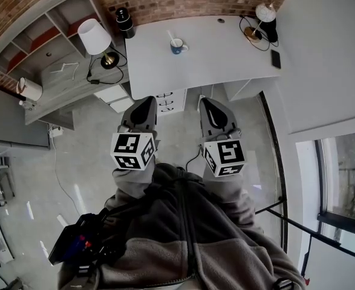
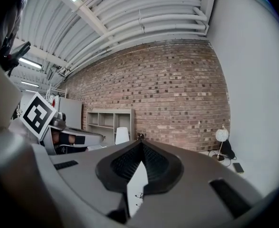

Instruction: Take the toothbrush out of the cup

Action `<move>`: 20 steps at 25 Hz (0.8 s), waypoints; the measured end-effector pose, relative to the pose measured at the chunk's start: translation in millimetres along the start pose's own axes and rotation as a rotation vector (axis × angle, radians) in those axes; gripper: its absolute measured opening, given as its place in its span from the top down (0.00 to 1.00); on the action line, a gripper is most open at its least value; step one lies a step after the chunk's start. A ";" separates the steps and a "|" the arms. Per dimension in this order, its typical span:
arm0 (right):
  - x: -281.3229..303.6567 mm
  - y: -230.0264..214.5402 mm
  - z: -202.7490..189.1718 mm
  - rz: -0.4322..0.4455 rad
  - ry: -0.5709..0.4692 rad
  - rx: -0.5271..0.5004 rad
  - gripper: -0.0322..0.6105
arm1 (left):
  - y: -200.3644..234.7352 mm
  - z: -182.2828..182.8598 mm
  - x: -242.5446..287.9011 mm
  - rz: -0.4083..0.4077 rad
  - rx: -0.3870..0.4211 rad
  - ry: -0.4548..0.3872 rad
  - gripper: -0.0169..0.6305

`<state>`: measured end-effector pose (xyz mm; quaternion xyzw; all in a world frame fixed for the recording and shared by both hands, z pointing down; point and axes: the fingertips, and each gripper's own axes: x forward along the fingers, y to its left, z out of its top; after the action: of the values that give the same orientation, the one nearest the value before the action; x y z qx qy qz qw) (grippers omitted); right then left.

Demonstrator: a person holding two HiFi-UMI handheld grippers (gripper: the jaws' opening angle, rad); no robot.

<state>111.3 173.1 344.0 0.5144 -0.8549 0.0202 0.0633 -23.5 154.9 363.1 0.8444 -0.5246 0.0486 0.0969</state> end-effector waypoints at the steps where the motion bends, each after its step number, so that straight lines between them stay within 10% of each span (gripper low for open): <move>1: 0.2 -0.6 -1.6 0.001 0.004 0.003 0.95 | -1.8 -0.9 0.4 -0.002 0.001 0.004 0.97; 20: 43.4 -28.8 -12.0 -0.043 0.050 0.003 0.95 | 18.9 -1.1 50.9 -0.027 -0.023 0.003 0.97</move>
<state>117.7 122.7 360.6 0.5321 -0.8418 0.0333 0.0843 -17.8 102.4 375.7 0.8500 -0.5137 0.0426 0.1081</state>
